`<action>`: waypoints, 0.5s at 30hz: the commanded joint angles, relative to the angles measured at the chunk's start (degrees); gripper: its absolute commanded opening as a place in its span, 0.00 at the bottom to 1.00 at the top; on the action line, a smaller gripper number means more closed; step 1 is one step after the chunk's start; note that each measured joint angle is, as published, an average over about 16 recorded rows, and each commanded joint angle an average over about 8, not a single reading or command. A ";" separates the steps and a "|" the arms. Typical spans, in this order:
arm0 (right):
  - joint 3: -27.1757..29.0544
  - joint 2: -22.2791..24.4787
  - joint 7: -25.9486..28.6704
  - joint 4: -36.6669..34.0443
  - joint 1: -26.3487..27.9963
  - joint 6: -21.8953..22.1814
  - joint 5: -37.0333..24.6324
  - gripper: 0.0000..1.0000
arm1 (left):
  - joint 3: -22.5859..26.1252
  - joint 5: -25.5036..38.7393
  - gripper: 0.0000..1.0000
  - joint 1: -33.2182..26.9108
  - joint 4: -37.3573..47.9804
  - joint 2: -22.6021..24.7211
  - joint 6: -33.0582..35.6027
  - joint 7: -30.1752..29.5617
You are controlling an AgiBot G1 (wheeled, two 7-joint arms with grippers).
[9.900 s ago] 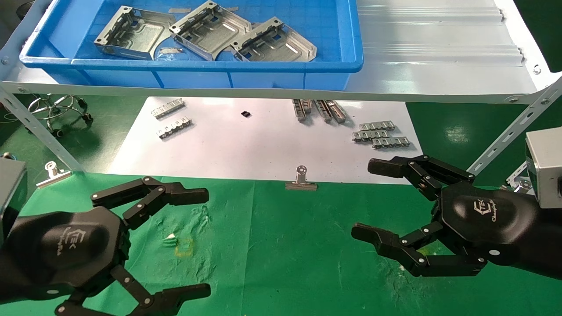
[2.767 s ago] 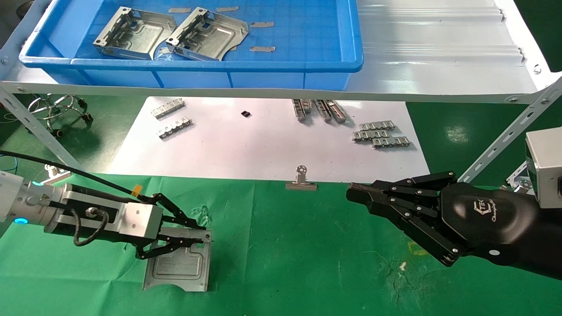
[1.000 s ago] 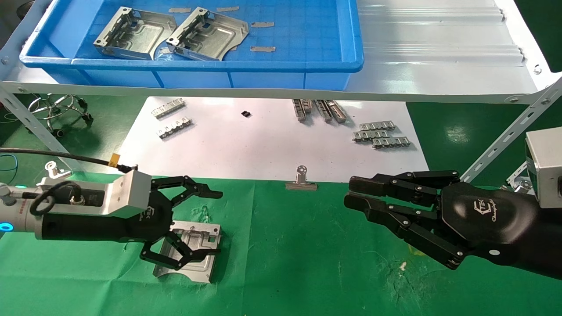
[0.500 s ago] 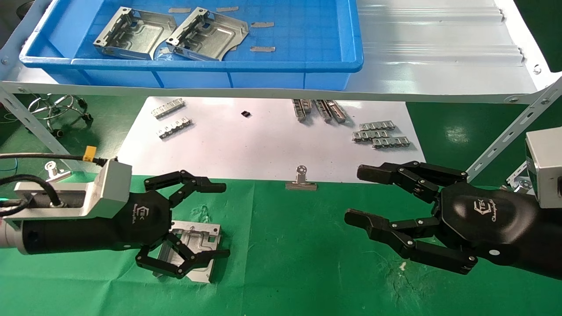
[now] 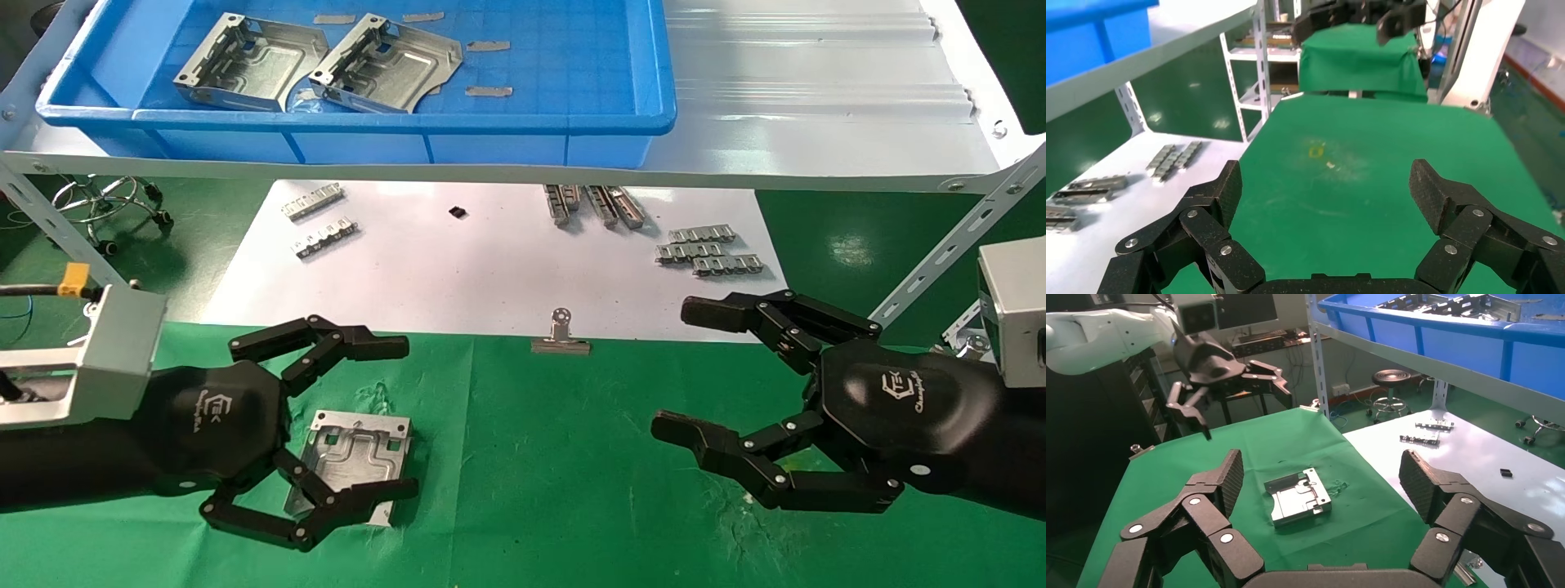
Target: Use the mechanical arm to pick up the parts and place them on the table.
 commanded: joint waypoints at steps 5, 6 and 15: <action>0.00 0.00 0.00 0.00 0.00 0.00 0.00 1.00 | -4.93 -1.41 1.00 4.15 -6.33 -2.08 -0.64 -4.85; 0.00 0.00 0.00 0.00 0.00 0.00 0.00 1.00 | -5.76 -1.65 1.00 4.86 -7.40 -2.44 -0.75 -5.67; 0.00 0.00 0.00 -0.01 -0.01 0.01 0.00 1.00 | -12.18 -3.48 1.00 10.26 -15.68 -5.14 -1.54 -11.78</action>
